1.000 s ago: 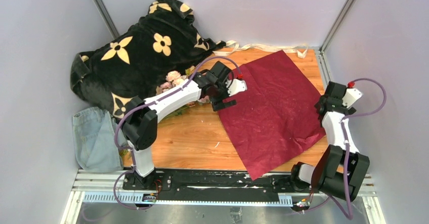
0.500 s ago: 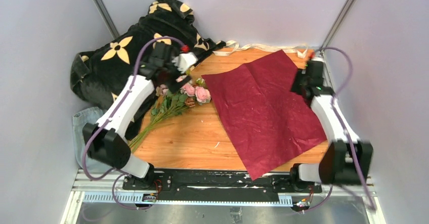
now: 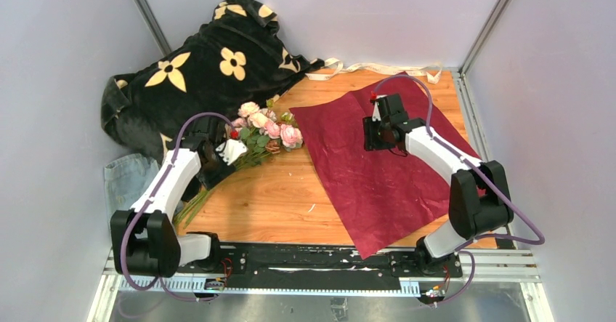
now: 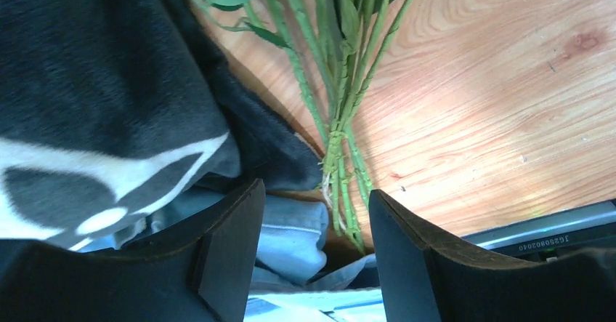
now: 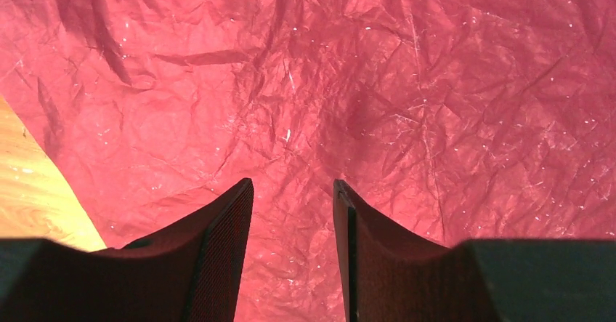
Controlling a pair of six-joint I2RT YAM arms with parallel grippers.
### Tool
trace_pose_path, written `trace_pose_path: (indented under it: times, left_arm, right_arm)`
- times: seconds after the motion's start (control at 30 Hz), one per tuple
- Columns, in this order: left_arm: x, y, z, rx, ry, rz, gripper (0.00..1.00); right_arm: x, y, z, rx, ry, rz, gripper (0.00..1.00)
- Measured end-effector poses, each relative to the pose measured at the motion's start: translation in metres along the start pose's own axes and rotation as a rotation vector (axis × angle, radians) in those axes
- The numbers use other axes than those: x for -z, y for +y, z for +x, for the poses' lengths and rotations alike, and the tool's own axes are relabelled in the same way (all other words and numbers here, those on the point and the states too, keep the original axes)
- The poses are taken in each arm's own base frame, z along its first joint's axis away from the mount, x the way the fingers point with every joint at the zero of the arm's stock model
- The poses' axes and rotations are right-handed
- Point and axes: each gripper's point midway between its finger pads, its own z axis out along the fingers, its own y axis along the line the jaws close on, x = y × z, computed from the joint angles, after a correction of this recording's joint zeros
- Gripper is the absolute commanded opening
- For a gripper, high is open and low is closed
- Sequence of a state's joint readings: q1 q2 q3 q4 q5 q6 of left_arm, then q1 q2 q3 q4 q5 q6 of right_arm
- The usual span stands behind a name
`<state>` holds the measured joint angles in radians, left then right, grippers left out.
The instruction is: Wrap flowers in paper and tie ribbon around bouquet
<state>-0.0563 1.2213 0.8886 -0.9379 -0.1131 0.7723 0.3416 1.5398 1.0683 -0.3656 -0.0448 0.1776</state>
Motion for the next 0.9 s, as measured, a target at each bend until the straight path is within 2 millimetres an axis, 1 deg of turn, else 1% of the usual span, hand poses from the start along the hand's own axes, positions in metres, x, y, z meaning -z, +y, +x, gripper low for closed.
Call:
trace_pose_path:
  times: [0.07, 0.17, 0.2, 0.33, 0.47, 0.6, 0.67, 0.7, 0.73, 0.8, 0.83, 0.9]
  left_arm:
    - [-0.009, -0.005, 0.002, 0.002, 0.012, 0.034, 0.57]
    - [-0.019, -0.008, -0.005, 0.001, -0.002, 0.071, 0.49]
    - [-0.022, -0.009, -0.007, 0.001, -0.011, 0.082, 0.48]
    - [-0.029, -0.016, -0.014, 0.0, -0.042, 0.122, 0.49]
    - [-0.03, -0.022, -0.018, -0.002, -0.068, 0.145, 0.51]
    - [-0.033, -0.021, -0.021, -0.001, -0.091, 0.133, 0.46]
    - [-0.038, -0.02, -0.021, 0.0, -0.096, 0.12, 0.41]
    - [-0.04, -0.019, -0.022, 0.002, -0.096, 0.118, 0.36]
    - [-0.043, -0.019, -0.022, 0.005, -0.096, 0.115, 0.28]
    - [-0.048, -0.017, -0.023, 0.008, -0.093, 0.108, 0.06]
    - [-0.05, -0.016, -0.024, 0.013, -0.092, 0.103, 0.0]
    - [-0.051, -0.013, -0.024, 0.025, -0.092, 0.089, 0.0]
  right_arm:
    - [-0.001, 0.002, 0.0, 0.01, -0.003, -0.011, 0.49]
    - [-0.003, 0.002, 0.005, 0.02, 0.002, -0.01, 0.5]
    - [-0.004, 0.001, 0.008, 0.023, 0.008, -0.009, 0.5]
    - [-0.006, -0.002, 0.017, 0.039, 0.028, -0.004, 0.51]
    - [-0.007, -0.004, 0.022, 0.052, 0.037, 0.006, 0.51]
    - [-0.008, -0.005, 0.023, 0.058, 0.04, 0.008, 0.51]
    - [-0.008, -0.006, 0.023, 0.062, 0.038, 0.012, 0.51]
    - [-0.008, -0.006, 0.023, 0.063, 0.038, 0.013, 0.51]
    - [-0.008, -0.006, 0.023, 0.065, 0.038, 0.013, 0.51]
    - [-0.008, -0.007, 0.023, 0.067, 0.038, 0.013, 0.51]
    - [-0.008, -0.007, 0.023, 0.068, 0.038, 0.014, 0.51]
    - [-0.008, -0.007, 0.023, 0.069, 0.038, 0.015, 0.51]
